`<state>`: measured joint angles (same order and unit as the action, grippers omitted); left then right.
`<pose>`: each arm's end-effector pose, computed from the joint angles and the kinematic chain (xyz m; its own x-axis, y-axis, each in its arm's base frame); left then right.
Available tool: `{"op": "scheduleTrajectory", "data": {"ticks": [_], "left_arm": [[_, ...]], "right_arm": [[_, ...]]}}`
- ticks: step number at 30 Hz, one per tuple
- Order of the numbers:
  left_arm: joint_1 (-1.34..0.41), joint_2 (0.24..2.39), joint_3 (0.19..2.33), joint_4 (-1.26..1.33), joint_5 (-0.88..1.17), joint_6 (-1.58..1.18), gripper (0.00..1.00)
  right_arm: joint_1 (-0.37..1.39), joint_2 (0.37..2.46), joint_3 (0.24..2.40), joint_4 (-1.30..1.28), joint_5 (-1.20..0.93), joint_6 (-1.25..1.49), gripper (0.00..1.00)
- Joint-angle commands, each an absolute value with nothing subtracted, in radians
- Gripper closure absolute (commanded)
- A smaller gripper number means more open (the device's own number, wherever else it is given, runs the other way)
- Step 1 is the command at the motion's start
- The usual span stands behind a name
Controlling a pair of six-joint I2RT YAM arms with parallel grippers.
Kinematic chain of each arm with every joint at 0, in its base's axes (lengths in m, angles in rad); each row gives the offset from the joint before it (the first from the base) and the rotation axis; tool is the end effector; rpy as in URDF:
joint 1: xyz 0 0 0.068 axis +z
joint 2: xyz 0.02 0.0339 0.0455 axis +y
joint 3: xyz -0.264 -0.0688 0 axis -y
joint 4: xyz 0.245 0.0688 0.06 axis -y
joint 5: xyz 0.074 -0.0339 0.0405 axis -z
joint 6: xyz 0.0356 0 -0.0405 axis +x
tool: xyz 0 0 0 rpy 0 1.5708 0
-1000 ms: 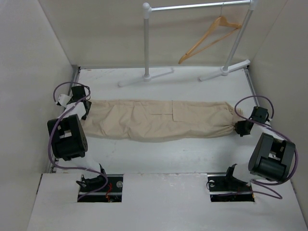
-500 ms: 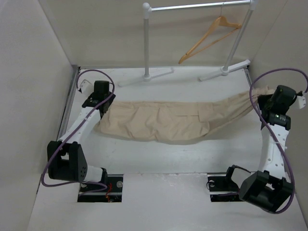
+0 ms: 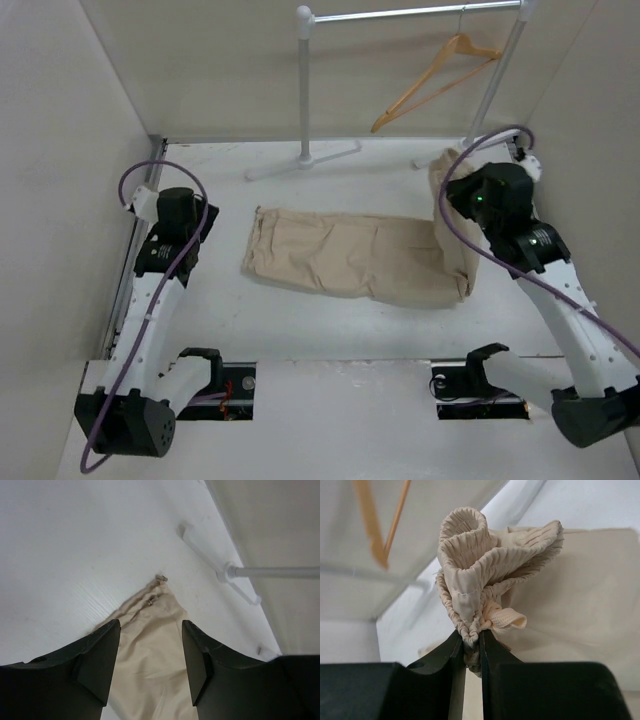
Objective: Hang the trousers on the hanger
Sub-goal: Fold the trousers at the center of the board.
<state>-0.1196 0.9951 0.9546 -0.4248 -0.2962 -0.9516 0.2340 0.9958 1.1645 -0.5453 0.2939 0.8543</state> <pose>0.2197 -0.0159 0.3365 -0.1406 -0.7676 -0.6253 -0.4469 0.6128 -0.6518 0.2051 0.0383 0.3956 -0.2047 0.6932 -0.6911 0.2961 0.7168 0.6313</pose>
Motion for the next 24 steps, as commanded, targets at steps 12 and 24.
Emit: {"op": "scheduleTrajectory", "data": {"ticks": [12,24], "left_arm": [[0.123,0.891,0.864,-0.465,-0.173,-0.951,0.5],[0.075,0.966,0.887,-0.457,-0.222,-0.913,0.5]], "right_arm": [[1.017,1.747,1.799,-0.541,0.56,0.911,0.83],[1.012,1.663,1.688,-0.503,0.39,0.848,0.38]]}}
